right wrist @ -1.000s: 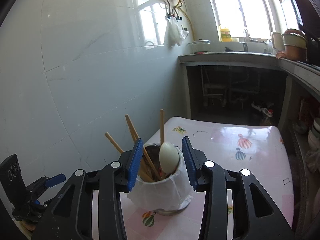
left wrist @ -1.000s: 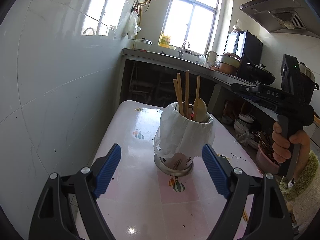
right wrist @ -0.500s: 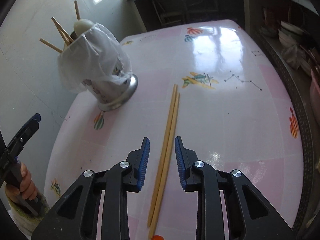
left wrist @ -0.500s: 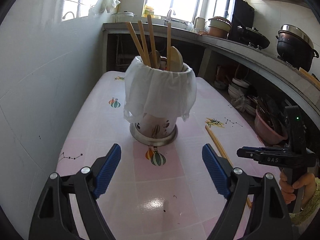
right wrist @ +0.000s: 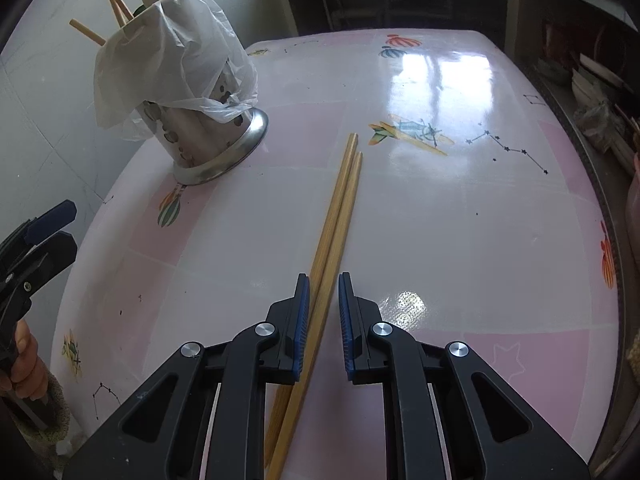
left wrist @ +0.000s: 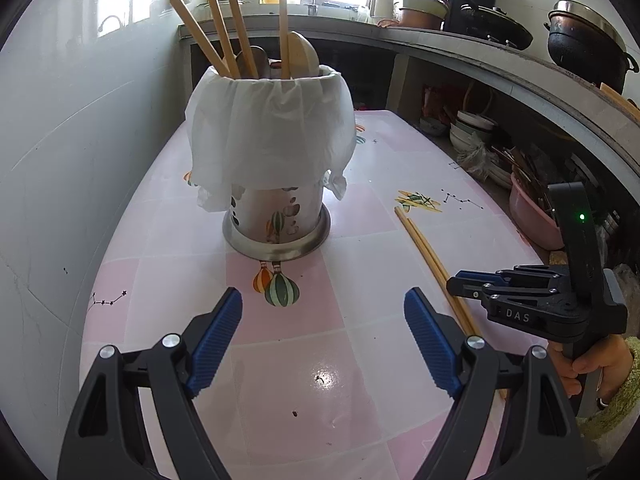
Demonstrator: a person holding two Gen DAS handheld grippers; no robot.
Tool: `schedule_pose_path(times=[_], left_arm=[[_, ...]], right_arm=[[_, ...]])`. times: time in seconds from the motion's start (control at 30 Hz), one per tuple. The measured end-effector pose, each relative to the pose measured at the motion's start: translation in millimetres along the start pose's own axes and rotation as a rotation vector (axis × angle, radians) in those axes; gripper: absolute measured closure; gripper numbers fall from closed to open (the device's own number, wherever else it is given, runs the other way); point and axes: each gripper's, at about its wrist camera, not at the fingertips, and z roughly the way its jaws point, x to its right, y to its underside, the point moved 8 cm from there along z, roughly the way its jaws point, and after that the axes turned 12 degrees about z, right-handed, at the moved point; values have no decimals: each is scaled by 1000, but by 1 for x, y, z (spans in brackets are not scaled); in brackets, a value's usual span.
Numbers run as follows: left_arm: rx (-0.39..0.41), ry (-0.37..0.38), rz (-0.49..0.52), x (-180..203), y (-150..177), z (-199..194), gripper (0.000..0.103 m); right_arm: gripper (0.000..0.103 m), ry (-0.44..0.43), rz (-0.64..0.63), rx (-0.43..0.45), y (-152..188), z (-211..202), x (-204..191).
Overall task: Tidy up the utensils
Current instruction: 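Move both tools to the last chopsticks on the table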
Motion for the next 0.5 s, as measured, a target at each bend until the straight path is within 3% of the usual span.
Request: schedule_pose_path(times=[0.3,0.5], left_arm=[[-34,2,54,23,-12,16,22],[-64,77,100,59,-25,41,23]], right_arm=[[94,61,29,32,6,-5,24],[95,74,94,60,12,-15,47]])
